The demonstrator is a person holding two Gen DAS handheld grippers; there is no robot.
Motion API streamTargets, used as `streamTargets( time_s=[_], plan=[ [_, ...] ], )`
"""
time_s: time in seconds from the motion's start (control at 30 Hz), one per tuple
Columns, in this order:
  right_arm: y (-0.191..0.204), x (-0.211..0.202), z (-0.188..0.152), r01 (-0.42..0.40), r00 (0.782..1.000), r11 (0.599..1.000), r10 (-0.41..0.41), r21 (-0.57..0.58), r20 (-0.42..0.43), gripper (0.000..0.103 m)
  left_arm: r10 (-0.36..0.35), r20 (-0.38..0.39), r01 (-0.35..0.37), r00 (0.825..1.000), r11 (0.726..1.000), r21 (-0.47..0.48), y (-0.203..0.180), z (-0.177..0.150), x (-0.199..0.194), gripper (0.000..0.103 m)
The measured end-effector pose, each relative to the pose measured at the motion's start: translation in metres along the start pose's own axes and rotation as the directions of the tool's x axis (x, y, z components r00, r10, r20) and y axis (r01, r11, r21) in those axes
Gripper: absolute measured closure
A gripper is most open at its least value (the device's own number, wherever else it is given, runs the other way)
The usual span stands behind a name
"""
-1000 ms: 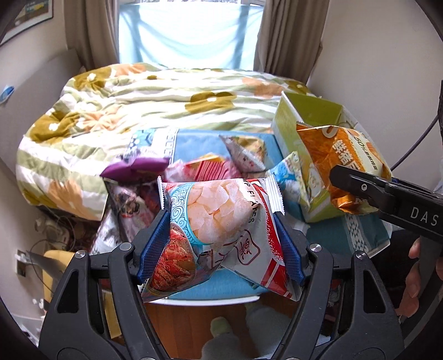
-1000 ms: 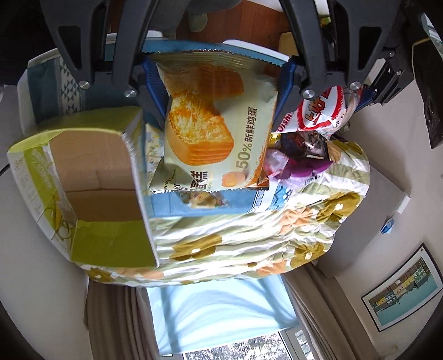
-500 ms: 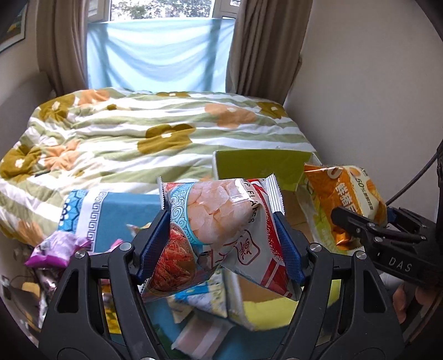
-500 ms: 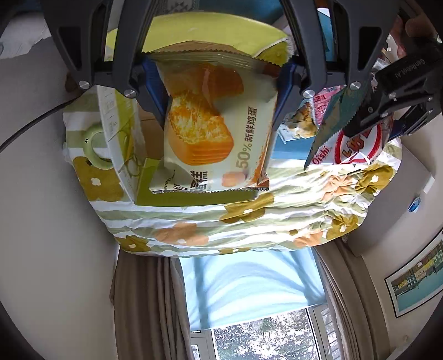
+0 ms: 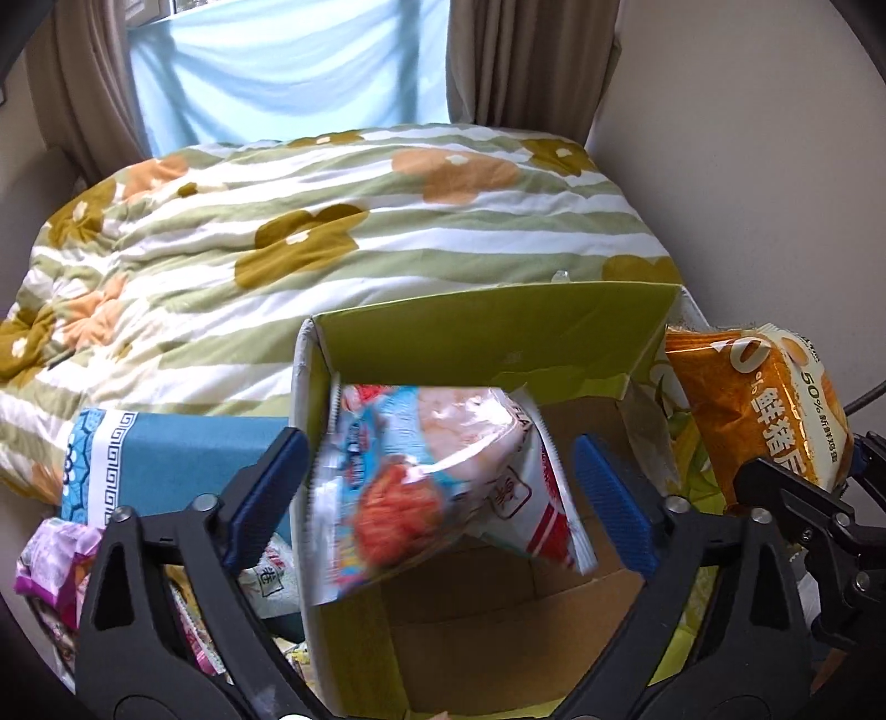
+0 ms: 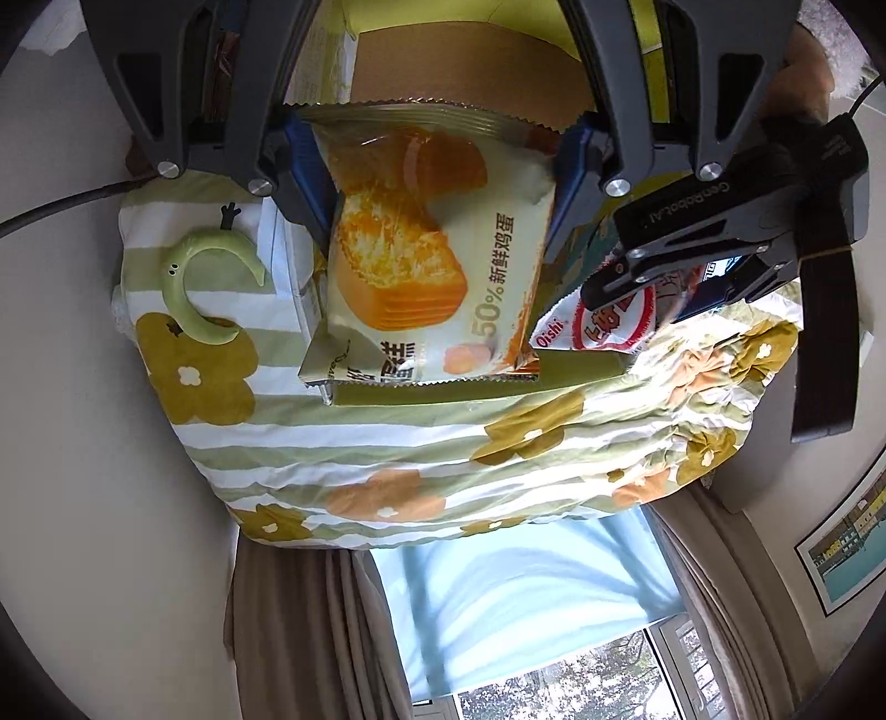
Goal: Organize snacks
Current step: 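Carry both bags into the yellow box and open both tools, then withdraw both tools from the box toward the snack pile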
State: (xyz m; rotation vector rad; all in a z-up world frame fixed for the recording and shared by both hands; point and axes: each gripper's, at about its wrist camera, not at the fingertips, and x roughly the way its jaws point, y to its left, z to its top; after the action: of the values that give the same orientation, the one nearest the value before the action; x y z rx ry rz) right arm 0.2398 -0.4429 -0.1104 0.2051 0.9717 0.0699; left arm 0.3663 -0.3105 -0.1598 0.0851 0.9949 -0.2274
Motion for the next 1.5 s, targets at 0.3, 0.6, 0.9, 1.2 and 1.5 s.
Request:
streamTargets(
  time_s=[0.3,0.6,0.9,1.2,1.5],
  plan=[
    [-0.007,0.021,-0.004,0.011,0.999,1.000,-0.011,0.004,-0.046,0.039,-0.016,-0.019,0.016,1.000,1.000,-0.023,0.022,-0.027,-0.029,0.002],
    [0.005,0.040,0.008,-0.036,0.997,0.999,0.035,-0.009,-0.063,0.038,-0.003,-0.030,0.000,1.000,0.995,-0.096,0.056,-0.053,-0.059,0.002],
    [0.004,0.075,0.015,-0.029,0.999,0.999,0.030,0.014,-0.029,0.003,0.012,-0.053,-0.019,0.999,0.989,-0.145,0.079,-0.061,-0.055,0.002],
    [-0.001,0.052,-0.008,-0.008,0.996,1.000,0.009,0.010,-0.085,0.001,0.003,-0.047,-0.010,0.999,0.988,-0.154,0.073,-0.071,-0.064,0.002],
    [0.014,0.003,-0.010,-0.013,1.000,0.999,0.012,-0.046,-0.015,0.001,0.048,0.040,-0.042,0.998,0.990,-0.134,0.059,-0.074,-0.116,0.002]
  ],
)
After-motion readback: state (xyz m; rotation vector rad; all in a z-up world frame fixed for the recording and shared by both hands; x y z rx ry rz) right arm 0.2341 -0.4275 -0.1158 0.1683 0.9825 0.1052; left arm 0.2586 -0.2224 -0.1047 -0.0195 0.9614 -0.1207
